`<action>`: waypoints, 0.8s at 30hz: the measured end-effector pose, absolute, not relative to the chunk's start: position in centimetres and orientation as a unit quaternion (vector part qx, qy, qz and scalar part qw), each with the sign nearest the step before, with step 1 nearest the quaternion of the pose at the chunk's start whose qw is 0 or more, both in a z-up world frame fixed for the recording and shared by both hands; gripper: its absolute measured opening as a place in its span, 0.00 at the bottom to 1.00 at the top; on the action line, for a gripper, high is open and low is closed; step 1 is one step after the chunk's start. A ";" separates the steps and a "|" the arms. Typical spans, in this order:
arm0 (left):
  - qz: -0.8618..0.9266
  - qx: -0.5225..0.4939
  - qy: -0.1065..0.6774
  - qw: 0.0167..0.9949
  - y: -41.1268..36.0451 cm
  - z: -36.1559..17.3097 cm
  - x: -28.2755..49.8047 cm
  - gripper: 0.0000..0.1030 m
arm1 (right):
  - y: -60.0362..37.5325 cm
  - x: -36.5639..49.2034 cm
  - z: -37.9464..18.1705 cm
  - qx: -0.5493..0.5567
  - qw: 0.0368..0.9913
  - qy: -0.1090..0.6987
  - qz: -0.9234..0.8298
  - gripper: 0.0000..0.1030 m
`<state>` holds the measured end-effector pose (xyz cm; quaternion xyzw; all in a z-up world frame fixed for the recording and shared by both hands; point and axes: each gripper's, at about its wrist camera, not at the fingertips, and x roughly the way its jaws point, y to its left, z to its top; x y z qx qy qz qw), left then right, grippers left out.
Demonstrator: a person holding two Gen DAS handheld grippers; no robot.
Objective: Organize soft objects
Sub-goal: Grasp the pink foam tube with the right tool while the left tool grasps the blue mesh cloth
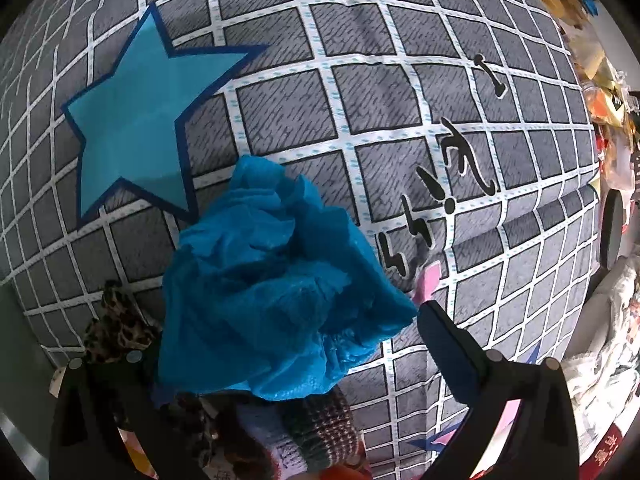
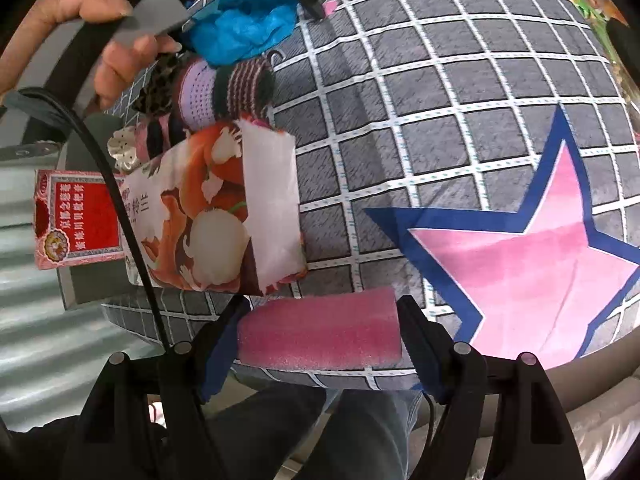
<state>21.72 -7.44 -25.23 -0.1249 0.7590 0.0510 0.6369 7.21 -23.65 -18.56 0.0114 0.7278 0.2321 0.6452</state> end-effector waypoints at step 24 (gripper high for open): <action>-0.016 -0.051 0.637 0.769 -11.2 -13.2 19.8 0.32 | -29.1 9.6 -13.4 0.053 0.705 0.686 0.172 0.74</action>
